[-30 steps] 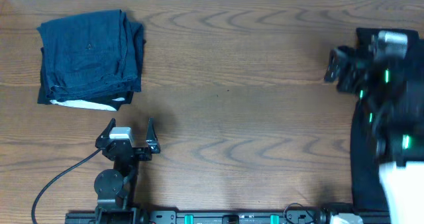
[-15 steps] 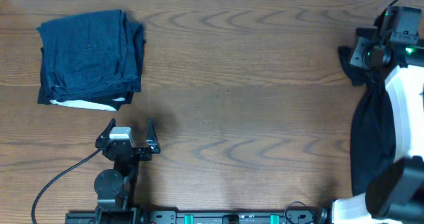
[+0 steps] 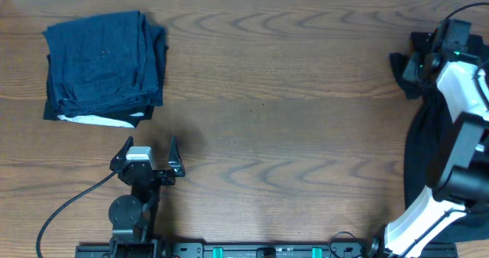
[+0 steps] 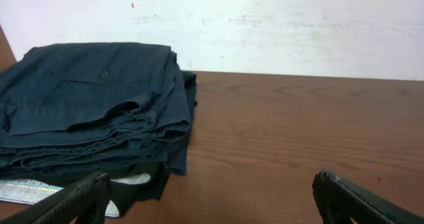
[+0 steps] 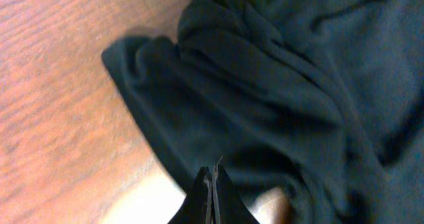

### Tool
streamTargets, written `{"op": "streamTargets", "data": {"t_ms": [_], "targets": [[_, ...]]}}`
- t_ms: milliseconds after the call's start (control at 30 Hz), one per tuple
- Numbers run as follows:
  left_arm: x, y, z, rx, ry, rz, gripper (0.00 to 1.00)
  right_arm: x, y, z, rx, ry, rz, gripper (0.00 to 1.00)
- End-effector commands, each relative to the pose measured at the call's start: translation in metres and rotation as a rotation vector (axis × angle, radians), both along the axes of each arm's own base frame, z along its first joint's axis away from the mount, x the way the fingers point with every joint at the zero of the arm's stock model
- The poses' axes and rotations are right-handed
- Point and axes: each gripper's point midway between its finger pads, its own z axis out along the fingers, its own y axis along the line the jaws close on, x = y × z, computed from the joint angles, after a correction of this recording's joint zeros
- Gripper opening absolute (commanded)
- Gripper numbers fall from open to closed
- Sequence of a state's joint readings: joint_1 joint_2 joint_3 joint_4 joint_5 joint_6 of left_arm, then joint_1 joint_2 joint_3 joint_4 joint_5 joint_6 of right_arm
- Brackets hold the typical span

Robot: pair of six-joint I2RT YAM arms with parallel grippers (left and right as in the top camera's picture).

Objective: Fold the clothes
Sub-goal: 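Reach the right gripper to the far edge of the black polo shirt, then grasp the shirt with the right gripper and drag it leftward to spread it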

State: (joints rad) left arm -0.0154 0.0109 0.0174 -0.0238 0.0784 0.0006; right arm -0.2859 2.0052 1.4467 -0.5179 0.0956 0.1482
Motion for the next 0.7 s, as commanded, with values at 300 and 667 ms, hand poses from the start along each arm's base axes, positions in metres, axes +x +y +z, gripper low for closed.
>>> {"op": "streamTargets", "data": {"t_ms": [300,667], "targets": [[-0.001,-0.003,-0.014,0.005,0.044,-0.019,0.98,0.027,0.011,-0.078,0.068,0.01,0.009,0.01],[-0.001,-0.003,-0.014,0.005,0.044,-0.019,0.98,0.039,0.168,-0.095,0.621,0.014,0.074,0.01]]}}
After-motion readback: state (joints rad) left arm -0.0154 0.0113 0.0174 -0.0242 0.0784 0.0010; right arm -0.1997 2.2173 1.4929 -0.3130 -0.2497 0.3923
